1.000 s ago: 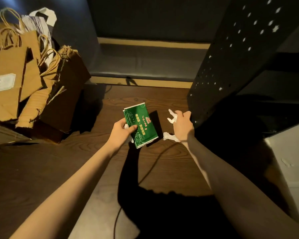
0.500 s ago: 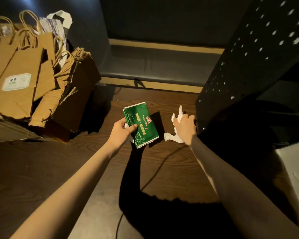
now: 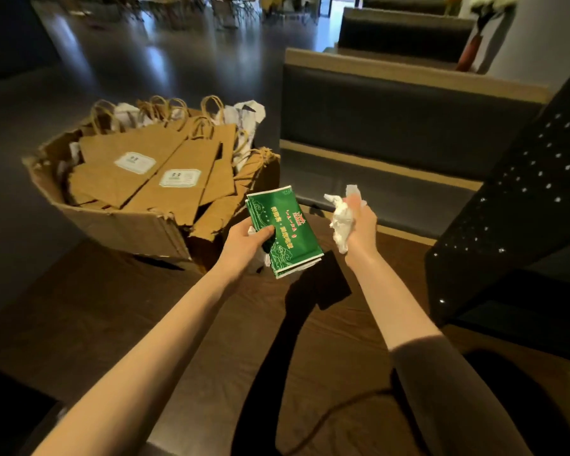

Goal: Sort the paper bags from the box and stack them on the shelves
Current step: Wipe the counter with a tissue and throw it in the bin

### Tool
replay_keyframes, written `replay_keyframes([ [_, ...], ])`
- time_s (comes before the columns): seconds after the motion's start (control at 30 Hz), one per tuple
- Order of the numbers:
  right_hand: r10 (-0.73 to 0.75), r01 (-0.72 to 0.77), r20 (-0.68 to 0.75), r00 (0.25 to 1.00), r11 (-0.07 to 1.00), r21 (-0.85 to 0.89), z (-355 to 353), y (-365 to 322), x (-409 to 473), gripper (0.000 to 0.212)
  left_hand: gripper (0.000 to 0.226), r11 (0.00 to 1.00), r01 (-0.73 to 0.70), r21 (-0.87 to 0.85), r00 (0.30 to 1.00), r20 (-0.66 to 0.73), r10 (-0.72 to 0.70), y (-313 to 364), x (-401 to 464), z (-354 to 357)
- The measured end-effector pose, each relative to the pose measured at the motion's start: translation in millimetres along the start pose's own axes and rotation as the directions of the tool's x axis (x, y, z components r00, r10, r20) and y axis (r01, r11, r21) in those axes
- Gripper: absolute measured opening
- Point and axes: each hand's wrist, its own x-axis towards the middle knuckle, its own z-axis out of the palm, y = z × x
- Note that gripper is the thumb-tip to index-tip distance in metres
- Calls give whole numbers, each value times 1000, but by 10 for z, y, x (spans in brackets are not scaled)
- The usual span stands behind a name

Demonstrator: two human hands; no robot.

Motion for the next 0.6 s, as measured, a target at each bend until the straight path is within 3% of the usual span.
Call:
replay_keyframes([
  [0.07, -76, 74, -16, 997, 993, -90, 343, -10, -127, 50, 27, 999, -18, 36, 999, -28, 19, 87, -91, -283],
  [0.17, 28, -28, 4, 1000, 998, -62, 854, 1, -342, 64, 27, 999, -8, 50, 996, -85, 12, 172, -198, -778],
  [0.3, 26, -28, 122, 992, 1000, 11, 1504, 102, -617, 45, 26, 994, -41, 97, 982, -182, 59, 148, -271, -1511],
  [0.37, 114, -132, 151, 982, 985, 114, 1845, 168, -778, 39, 25, 994, -17, 107, 972, -231, 41, 108, -334, -1885],
  [0.43, 216, -265, 225, 950, 938, 221, 2183, 191, -981, 53, 25, 994, 26, 106, 960, -280, 5, 72, -414, -2240],
  [0.5, 211, -295, 346, 914, 932, 211, 2528, 269, -1144, 52, 25, 995, 50, 84, 952, -306, -22, 6, -494, -2585],
  [0.6, 158, -241, 421, 893, 959, 152, 2960, 480, -1376, 31, 17, 998, 69, -11, 935, -349, -68, -134, -618, -3072],
])
